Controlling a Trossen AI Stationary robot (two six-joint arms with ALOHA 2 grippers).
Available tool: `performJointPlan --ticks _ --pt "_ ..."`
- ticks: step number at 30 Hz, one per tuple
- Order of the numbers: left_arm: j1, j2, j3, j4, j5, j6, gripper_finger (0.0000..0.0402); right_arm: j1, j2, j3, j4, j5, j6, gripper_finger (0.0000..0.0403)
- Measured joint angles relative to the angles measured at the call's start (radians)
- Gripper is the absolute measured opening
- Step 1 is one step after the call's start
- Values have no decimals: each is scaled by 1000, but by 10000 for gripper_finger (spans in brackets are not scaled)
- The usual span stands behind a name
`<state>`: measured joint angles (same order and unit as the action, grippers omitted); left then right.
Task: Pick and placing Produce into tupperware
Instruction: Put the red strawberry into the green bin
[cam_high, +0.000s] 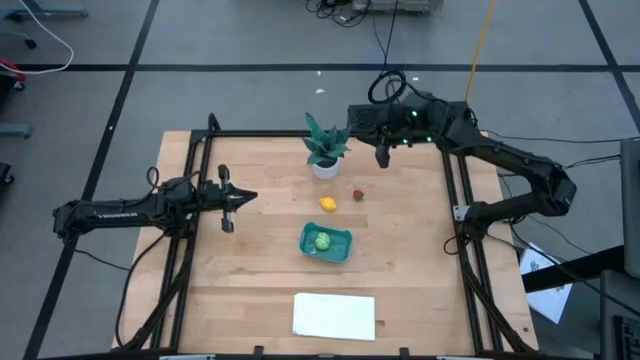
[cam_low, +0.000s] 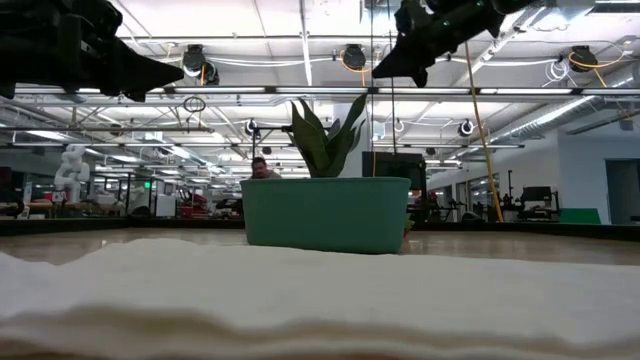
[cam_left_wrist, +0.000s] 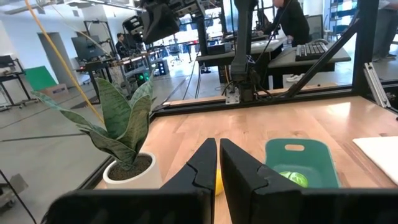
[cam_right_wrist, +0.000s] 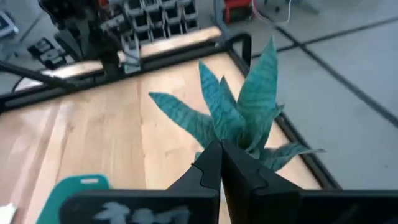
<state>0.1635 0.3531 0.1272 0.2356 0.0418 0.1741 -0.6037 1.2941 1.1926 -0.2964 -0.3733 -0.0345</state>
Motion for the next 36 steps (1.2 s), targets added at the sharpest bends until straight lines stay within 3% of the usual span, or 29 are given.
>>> performJointPlan --ticks 15,25,29,36 --pt "0 0 0 -23 -14 7 26 0 216 354 -539 11 -36 0" --pt "0 0 0 -24 -21 8 26 29 347 505 -822 96 -56 0" --pt "0 0 0 -24 -26 8 26 67 411 556 -898 166 -79 0" --pt "0 0 0 -25 -27 8 26 123 481 603 -934 170 -103 0"
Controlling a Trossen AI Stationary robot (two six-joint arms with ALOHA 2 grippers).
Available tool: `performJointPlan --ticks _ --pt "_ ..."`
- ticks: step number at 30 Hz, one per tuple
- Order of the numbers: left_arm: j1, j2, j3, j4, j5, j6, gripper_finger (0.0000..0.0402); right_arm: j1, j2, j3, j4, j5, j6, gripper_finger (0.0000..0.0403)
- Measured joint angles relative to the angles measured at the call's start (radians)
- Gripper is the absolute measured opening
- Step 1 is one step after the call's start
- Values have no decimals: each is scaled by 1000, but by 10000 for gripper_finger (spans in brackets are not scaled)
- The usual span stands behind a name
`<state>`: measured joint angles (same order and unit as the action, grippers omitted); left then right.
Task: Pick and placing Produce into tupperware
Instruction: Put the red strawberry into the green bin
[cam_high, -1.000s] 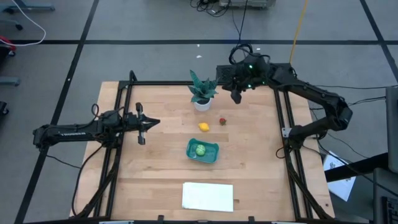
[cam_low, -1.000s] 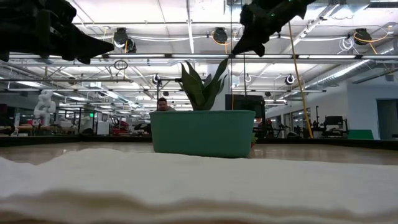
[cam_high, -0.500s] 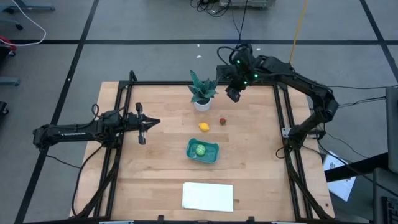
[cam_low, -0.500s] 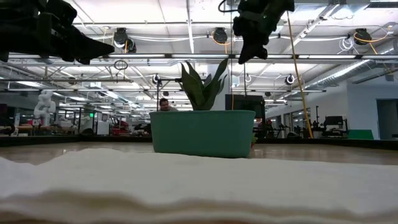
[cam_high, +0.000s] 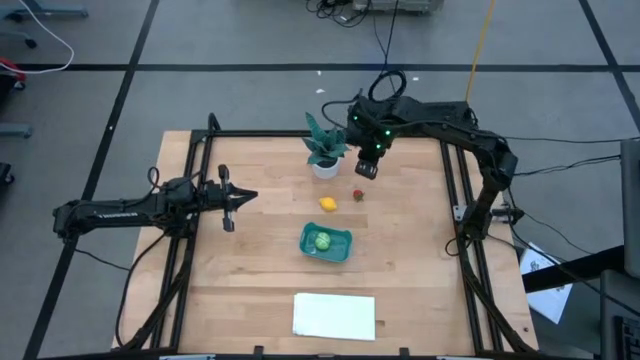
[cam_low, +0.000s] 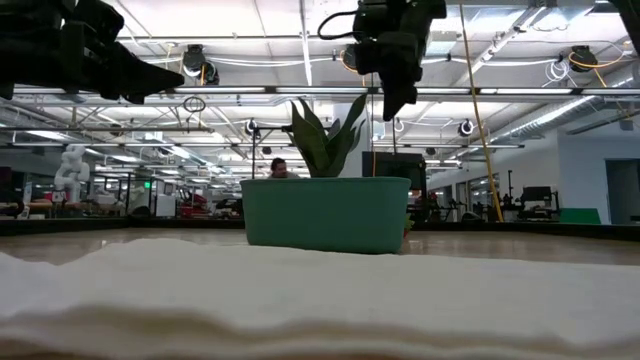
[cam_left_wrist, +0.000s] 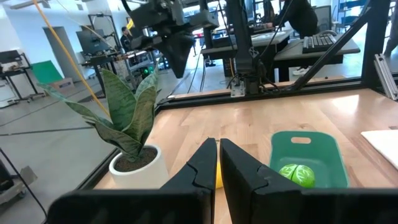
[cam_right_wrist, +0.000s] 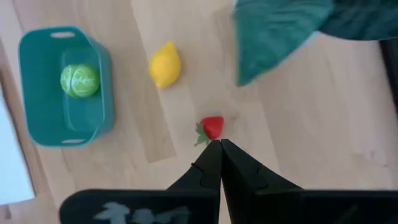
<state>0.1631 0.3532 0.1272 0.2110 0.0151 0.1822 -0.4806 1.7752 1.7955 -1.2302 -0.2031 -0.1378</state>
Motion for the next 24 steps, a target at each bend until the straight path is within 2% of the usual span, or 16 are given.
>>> performJointPlan --ticks 5,13,24 --pt "0 0 0 -1 0 0 26 23 25 1 -38 0 0 0" --pt "0 0 0 -1 -8 6 26 24 54 1 -36 51 89 0" --pt "0 0 0 -1 -9 5 26 25 53 1 -31 51 82 0"
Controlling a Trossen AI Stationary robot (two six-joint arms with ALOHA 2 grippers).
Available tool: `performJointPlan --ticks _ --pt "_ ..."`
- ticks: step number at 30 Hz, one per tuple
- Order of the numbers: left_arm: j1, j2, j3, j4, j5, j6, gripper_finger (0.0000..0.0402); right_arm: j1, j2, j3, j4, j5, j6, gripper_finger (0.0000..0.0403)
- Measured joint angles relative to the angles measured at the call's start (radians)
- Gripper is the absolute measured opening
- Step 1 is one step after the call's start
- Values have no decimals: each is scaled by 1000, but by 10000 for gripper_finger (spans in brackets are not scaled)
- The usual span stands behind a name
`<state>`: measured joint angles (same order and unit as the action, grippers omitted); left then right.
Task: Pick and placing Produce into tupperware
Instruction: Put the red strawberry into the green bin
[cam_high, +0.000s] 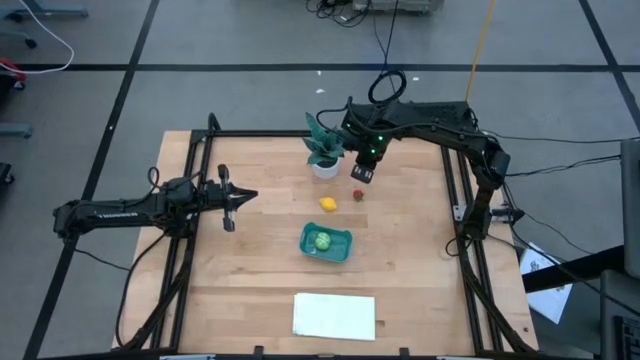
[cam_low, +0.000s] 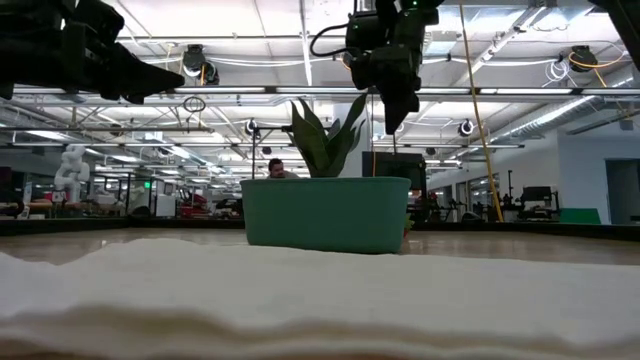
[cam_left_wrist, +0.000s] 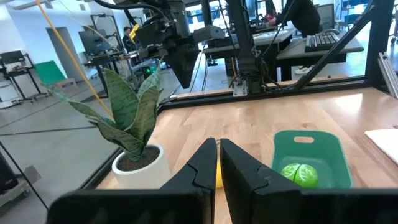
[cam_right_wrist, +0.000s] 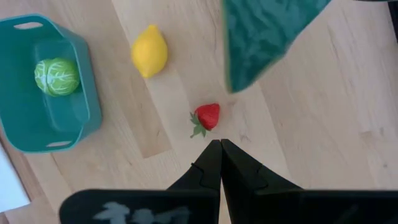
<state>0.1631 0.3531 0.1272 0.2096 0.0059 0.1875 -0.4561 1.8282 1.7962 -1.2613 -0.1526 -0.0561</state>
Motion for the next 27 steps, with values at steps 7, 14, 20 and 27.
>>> performJointPlan --ticks 7,14,20,27 --pt "0 0 0 -6 0 -1 26 0 0 0 -3 -5 -10 44" --pt "0 0 0 -5 -1 -1 26 0 0 0 -23 -7 -9 143" --pt "0 0 0 -5 -1 -1 26 2 0 0 -38 -8 -15 208" --pt "0 0 0 -5 -1 -1 26 13 0 0 -37 -8 -28 243"
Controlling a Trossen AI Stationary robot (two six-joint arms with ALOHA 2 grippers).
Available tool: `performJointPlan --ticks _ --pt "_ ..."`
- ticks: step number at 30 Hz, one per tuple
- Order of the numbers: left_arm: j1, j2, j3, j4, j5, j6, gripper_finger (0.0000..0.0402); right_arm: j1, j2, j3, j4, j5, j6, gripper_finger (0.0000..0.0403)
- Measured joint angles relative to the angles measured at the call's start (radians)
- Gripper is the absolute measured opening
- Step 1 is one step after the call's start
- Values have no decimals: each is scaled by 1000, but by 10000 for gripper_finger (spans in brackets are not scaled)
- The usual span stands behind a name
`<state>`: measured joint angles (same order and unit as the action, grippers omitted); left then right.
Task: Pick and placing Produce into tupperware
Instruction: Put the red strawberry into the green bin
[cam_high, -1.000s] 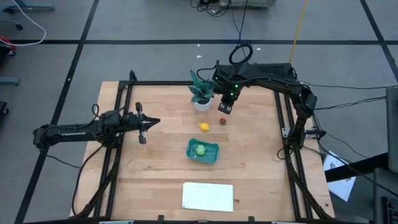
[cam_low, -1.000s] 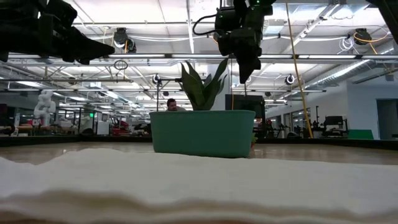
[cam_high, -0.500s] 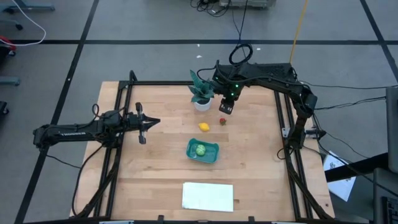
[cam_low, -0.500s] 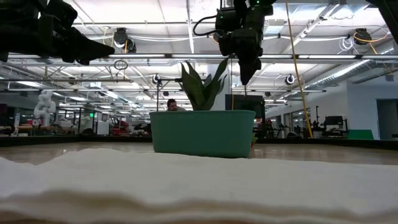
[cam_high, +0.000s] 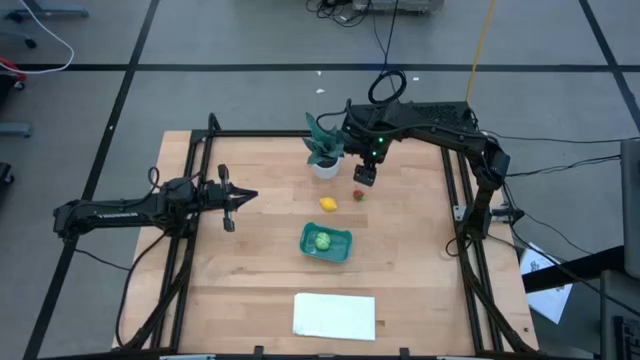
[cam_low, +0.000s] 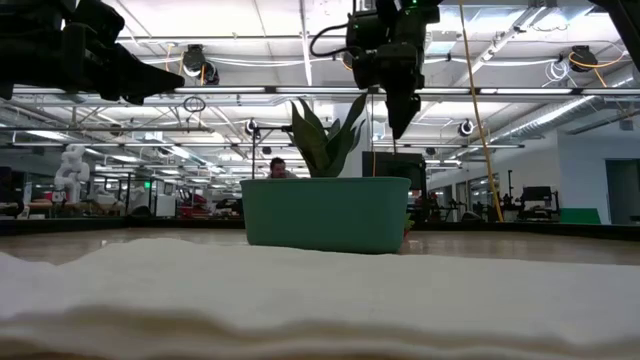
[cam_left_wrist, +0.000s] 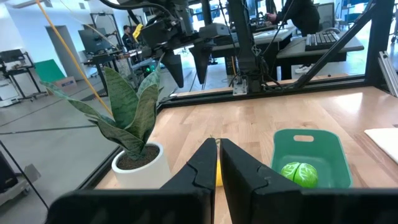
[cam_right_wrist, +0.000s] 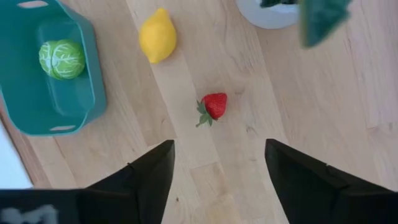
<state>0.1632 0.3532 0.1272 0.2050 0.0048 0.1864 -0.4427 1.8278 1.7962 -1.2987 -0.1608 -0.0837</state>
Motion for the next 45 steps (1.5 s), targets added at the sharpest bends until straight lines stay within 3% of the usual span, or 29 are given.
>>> performJointPlan --ticks 9,20,34,45 --pt "0 0 0 0 0 0 26 26 6 -36 69 2 -15 244" --pt "0 0 0 0 0 -4 26 25 7 -216 188 3 -51 245" --pt "0 0 0 0 0 -4 26 -13 6 -339 365 30 45 245" --pt "0 0 0 -12 0 0 26 -7 7 -374 381 31 -159 245"
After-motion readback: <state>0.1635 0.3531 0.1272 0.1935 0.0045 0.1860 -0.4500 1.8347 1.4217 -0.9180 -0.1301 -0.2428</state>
